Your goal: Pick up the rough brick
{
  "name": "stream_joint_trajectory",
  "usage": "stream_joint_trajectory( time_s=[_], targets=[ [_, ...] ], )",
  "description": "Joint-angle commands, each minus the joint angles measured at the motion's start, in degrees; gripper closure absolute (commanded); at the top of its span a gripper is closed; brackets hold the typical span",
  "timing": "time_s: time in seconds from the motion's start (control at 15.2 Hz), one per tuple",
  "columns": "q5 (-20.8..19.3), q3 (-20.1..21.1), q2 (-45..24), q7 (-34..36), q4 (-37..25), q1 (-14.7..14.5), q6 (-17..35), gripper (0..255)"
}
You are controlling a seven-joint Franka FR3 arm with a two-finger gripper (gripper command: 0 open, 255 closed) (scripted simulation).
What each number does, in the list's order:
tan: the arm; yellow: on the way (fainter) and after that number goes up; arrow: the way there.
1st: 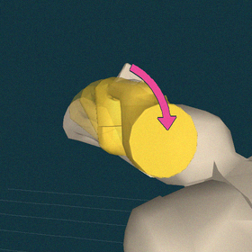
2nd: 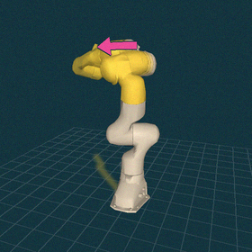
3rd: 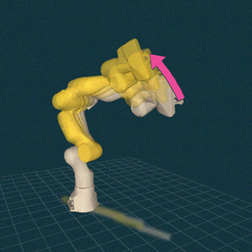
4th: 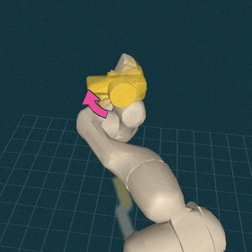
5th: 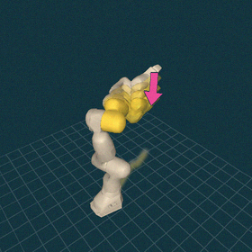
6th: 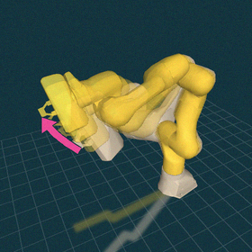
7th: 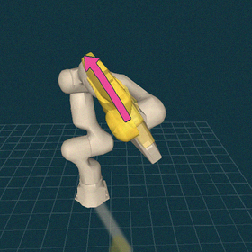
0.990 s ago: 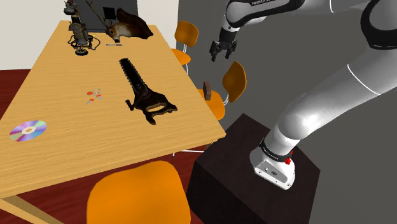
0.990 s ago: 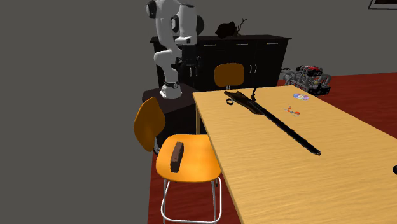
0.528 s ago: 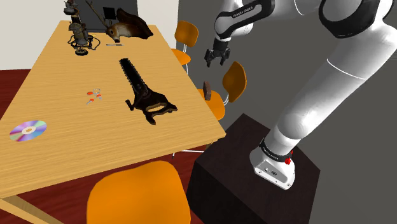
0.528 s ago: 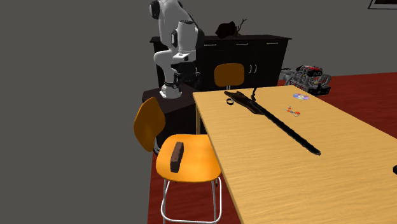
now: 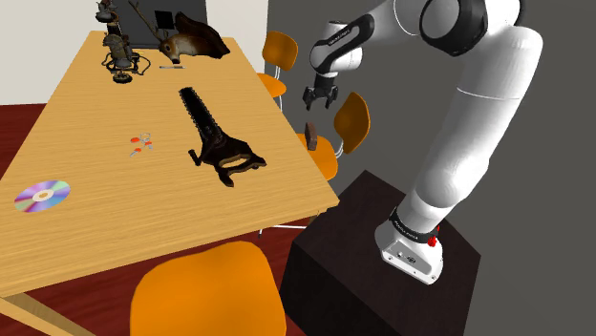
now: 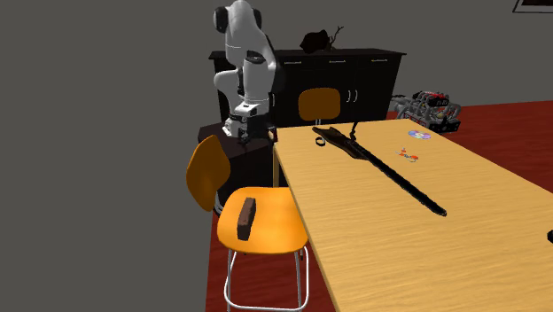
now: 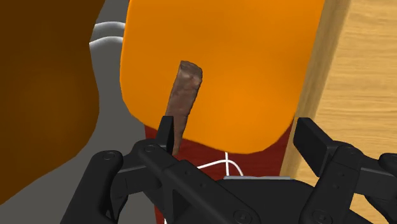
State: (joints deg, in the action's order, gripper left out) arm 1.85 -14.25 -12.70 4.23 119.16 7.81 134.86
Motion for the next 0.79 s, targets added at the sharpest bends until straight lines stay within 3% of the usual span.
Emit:
stream_joint_trajectory(
  time_s=[0.0, 0.73],
  targets=[
    [1.7, 0.0, -4.4, -0.7, -2.8, 1.0, 1.1, 0],
    [8.6, 1.6, -28.5, -2.0, -23.4, 7.9, 1.9, 0]
  ],
)
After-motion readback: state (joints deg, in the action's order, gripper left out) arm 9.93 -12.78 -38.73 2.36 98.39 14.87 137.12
